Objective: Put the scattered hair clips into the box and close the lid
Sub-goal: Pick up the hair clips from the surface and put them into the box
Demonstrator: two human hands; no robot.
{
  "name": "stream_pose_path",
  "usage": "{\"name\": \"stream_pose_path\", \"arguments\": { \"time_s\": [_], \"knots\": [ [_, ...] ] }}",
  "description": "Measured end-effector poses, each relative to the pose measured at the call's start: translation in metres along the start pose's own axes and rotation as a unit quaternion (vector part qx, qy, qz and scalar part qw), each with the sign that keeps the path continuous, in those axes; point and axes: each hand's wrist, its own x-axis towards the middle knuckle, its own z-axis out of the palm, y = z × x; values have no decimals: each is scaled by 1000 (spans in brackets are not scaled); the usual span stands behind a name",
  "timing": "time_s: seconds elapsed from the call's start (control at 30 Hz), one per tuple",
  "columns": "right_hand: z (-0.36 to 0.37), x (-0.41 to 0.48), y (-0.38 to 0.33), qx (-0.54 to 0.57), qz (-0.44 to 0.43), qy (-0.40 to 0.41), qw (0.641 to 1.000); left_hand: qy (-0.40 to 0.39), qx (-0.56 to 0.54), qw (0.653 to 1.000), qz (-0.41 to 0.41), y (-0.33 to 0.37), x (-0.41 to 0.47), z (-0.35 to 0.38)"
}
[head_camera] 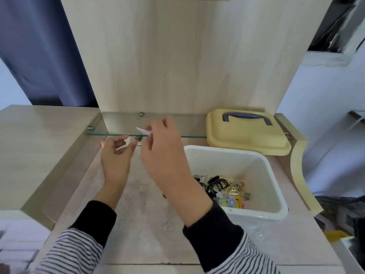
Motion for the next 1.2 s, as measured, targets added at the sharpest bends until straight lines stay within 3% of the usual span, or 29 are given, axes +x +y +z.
{"name": "stream_pose_path", "arguments": {
  "time_s": [0.1,0.37,0.53,0.7,0.9,1.0,1.2],
  "knots": [
    [-39,13,28,-4,2,31,1000,-44,-20,999,24,25,-24,28],
    [-115,3,103,-11,156,-37,987,-186,37,981,47,61,-80,81],
    [-134,-18,121,4,156,-98,983,-259,127,956,57,60,-91,93],
    [-144,-20,133,-18,166,-134,977,-269,195,942,50,57,-97,94],
    [-156,-14,138,-47,139,-240,960,-345,214,913,36,61,-105,95],
    [-165,-5,145,-56,142,-314,937,-389,259,884,27,64,-103,102],
    [-183,9,141,-105,162,-492,849,-471,347,811,-11,60,-91,115]
  ]
}}
